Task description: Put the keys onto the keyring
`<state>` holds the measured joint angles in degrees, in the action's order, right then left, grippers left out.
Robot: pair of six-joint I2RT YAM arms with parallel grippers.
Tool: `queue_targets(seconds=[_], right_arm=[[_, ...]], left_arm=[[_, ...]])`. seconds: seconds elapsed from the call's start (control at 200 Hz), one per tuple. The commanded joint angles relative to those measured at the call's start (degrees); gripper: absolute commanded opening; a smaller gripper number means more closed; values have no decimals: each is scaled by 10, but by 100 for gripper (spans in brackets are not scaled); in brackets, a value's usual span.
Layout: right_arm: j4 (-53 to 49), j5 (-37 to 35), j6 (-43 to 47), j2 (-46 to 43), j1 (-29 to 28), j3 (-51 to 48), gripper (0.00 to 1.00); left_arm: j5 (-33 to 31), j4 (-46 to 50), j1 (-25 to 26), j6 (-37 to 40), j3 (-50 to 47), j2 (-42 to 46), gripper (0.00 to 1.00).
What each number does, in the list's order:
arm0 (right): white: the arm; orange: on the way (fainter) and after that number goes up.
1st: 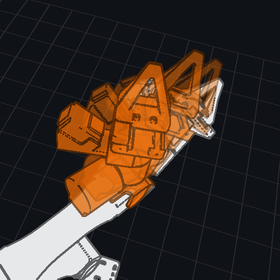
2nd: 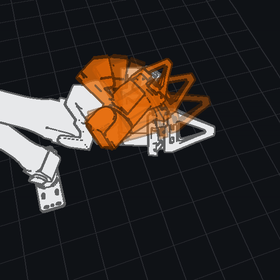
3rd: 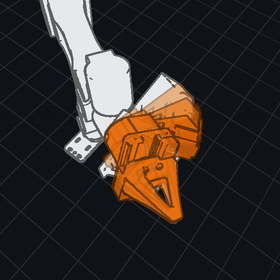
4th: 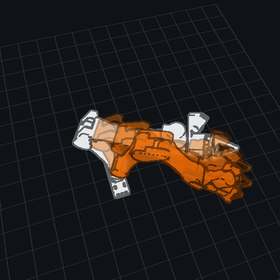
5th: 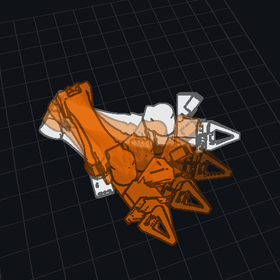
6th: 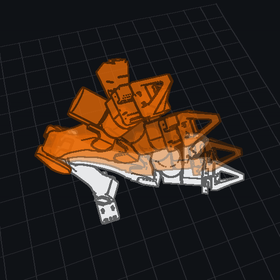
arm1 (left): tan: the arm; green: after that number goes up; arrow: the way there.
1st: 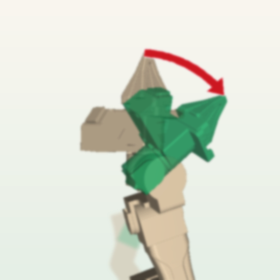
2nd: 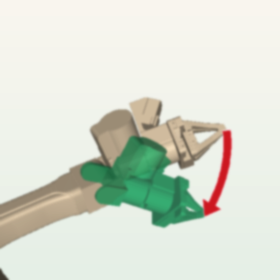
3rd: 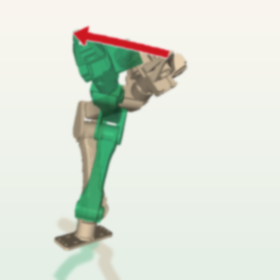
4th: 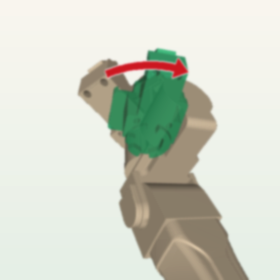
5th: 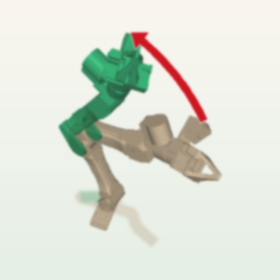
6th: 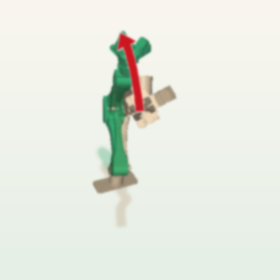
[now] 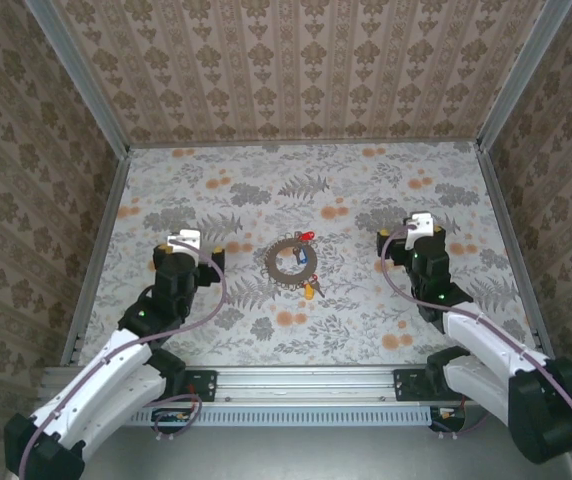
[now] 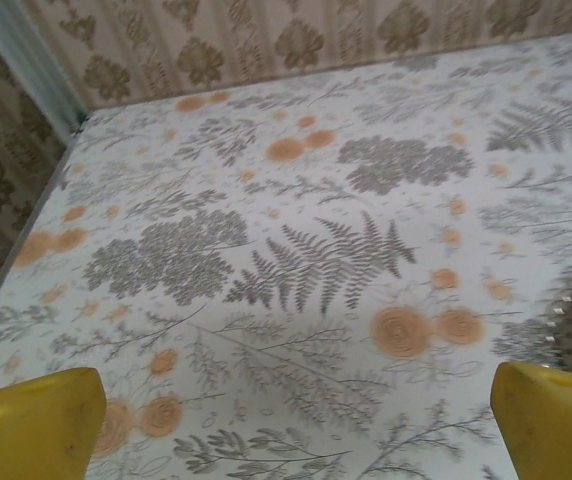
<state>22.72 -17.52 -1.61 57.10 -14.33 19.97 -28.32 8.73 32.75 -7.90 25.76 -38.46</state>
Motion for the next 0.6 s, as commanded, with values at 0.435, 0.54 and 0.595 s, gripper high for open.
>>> queue_targets(seconds=[0.435, 0.54, 0.595], right_arm=[[225, 8, 33, 222, 67, 27, 100], [244, 9, 33, 267, 69, 31, 100], [244, 1, 29, 276, 70, 38, 100]], left_arm=[[-27, -220, -192, 20, 13, -228, 100], [-33, -280, -211, 49, 18, -291, 100], [-22, -316, -222, 56, 18, -328, 100]])
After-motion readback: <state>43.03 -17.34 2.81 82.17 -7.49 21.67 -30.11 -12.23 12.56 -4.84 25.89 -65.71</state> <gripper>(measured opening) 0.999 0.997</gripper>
